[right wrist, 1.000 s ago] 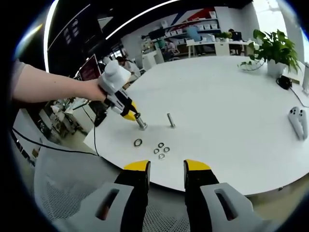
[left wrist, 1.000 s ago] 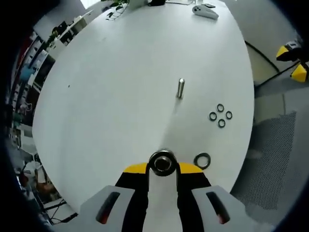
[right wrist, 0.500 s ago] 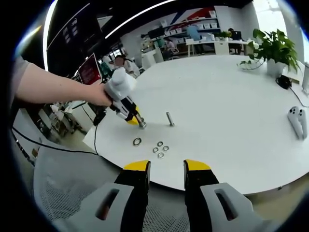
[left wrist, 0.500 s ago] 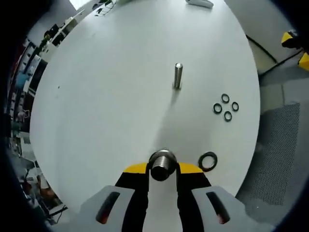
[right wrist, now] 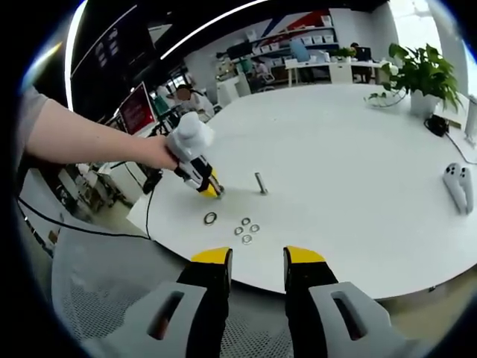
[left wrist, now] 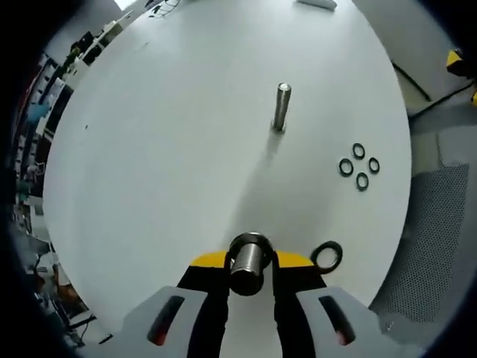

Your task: Place the washer onto the threaded stud by aligning its center hole with the stud, sliding it down to the base, and recovering from edge contact or off-axis alignment until the washer reaches the visible bottom stop.

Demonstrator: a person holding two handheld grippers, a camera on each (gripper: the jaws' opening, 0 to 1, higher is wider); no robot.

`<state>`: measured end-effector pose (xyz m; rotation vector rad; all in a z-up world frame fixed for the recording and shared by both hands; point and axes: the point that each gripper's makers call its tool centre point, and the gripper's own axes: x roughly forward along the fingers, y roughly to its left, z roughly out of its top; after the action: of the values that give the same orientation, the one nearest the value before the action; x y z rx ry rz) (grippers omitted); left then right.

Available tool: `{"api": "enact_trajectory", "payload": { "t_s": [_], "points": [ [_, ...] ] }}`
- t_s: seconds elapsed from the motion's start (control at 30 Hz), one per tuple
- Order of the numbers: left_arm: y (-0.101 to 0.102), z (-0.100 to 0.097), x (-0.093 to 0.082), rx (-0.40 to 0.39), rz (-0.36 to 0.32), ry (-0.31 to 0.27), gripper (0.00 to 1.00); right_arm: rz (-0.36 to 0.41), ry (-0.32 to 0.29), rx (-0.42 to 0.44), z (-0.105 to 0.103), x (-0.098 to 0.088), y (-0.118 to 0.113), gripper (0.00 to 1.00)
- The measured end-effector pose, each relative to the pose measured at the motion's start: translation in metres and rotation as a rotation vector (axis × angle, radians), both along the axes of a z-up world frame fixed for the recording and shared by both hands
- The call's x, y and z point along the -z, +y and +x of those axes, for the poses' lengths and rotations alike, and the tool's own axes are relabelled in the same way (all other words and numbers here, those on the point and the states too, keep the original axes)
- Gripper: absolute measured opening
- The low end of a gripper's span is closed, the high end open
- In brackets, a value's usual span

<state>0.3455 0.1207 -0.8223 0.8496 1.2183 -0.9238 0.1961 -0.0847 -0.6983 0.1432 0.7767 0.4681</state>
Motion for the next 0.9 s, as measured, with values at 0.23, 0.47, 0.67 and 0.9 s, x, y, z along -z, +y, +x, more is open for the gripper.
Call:
{"api": "enact_trajectory", "payload": {
  "t_s": [0.23,0.47,0.67,0.9],
  "points": [
    [0.001,-0.001,0.001,-0.056,-0.036,0.019,0.23,0.000,0.005,-0.005,-0.001,0.001,0.001,0.30],
    [0.007,0.001,-0.004,-0.097,-0.046,-0.012,0.27,0.001,0.007,-0.007,-0.002,0.001,0.001,0.30],
    [0.020,-0.003,-0.012,-0.157,-0.072,-0.034,0.27,0.001,0.010,-0.017,-0.003,0.002,0.003,0.30],
    [0.040,-0.011,-0.013,-0.234,-0.092,-0.024,0.27,0.002,0.010,-0.019,-0.003,0.002,0.003,0.30]
  ]
}}
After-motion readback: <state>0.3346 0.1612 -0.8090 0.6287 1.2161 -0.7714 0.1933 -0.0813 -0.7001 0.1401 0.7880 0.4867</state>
